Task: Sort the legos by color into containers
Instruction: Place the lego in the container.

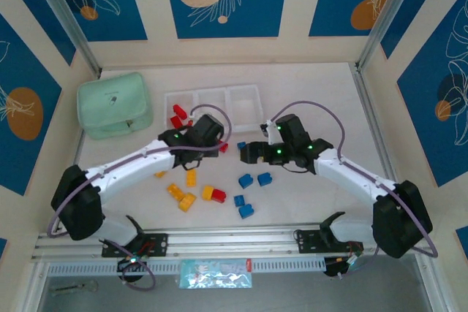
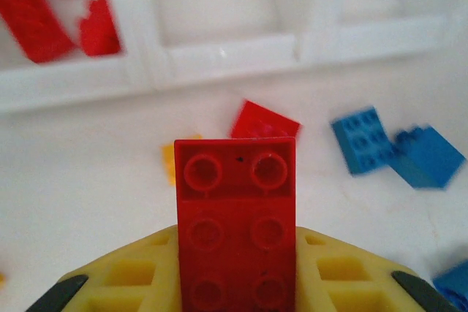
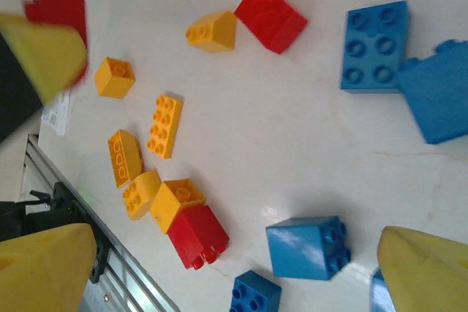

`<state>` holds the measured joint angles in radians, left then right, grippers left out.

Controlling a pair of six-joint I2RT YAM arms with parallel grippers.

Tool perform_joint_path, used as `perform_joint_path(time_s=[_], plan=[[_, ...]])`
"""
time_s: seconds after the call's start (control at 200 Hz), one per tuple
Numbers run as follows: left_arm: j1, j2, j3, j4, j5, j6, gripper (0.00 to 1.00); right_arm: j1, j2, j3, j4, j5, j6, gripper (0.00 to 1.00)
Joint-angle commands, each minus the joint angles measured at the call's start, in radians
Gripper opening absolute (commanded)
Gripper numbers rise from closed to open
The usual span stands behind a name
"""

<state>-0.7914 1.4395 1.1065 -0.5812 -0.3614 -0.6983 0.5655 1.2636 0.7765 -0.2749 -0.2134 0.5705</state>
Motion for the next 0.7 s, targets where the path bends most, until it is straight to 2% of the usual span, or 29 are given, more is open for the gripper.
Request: perform_joint_path(time_s=[0.0, 0.205, 0.48, 0.695], plan=[[0.096, 0.005, 0.031, -0.033, -0.008, 0.087, 0.21, 0.051, 0.045, 0.061, 0.04, 0.025, 0.029, 0.99], [0.261, 0.125, 0.121, 0.001, 0.061, 0.166, 0.21, 0.093, 0.117, 0.131, 0.041, 0.048, 0.022, 0.99], [0.381, 0.371, 0.307, 0.012, 0.094, 0.246, 0.23, 0.089, 0.132, 0.145, 0.023, 0.06, 0.008, 0.99], [0.406, 0.456, 0.404, -0.019, 0.099, 0.282, 0.37, 0.083, 0.102, 0.143, -0.003, 0.067, 0.0, 0.99]])
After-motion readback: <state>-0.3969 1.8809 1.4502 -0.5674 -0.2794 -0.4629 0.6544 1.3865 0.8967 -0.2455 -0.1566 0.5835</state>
